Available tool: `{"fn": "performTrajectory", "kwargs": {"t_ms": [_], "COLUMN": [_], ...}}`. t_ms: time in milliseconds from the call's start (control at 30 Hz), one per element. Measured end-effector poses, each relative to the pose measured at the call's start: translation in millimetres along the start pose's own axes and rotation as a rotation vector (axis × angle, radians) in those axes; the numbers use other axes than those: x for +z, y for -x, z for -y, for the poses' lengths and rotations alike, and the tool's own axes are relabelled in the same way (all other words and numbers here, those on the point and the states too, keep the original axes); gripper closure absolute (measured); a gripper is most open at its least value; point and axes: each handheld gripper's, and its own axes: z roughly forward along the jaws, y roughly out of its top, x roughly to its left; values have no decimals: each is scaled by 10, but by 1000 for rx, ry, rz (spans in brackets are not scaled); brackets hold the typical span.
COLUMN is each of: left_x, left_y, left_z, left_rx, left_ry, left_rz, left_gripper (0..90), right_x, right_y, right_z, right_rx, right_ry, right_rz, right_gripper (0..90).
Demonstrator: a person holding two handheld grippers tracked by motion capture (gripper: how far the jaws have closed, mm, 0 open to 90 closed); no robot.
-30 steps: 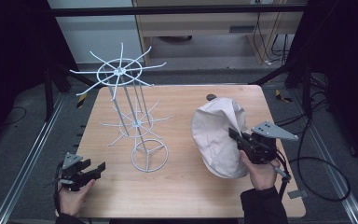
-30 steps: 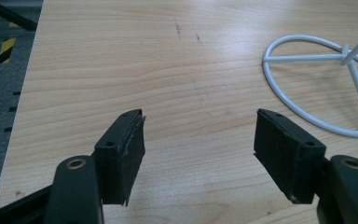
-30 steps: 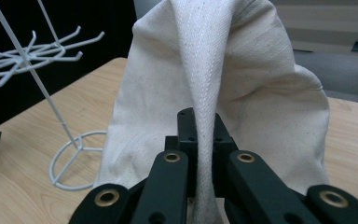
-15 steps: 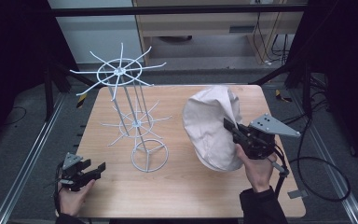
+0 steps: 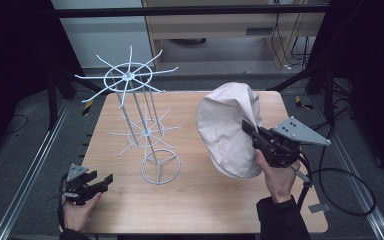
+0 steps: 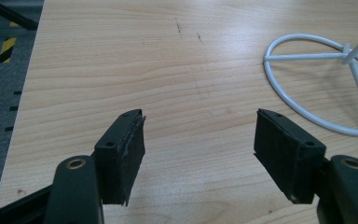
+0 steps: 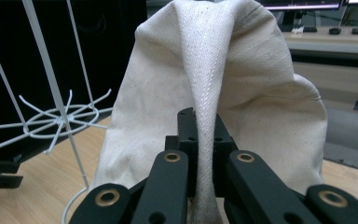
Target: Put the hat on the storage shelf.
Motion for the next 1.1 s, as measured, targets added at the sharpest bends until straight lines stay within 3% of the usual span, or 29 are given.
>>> {"fn": "performTrajectory", "kwargs": {"t_ms": [433,1100], "left_x": [10,13], "left_y": [2,9], "left_z": [2,4], "left_rx": [-2,-1], "left_ry": [-1,-2], "left_rz": [3,1], "left_gripper": [330,330], "right_x": [-77,-273], "right_y": [-79,-173], "right_z": [-227,-380], "right_rx": [-27,-45], "right_ry": [84,251], "right_rz": [-15,-67], "right_gripper": [886,886]}}
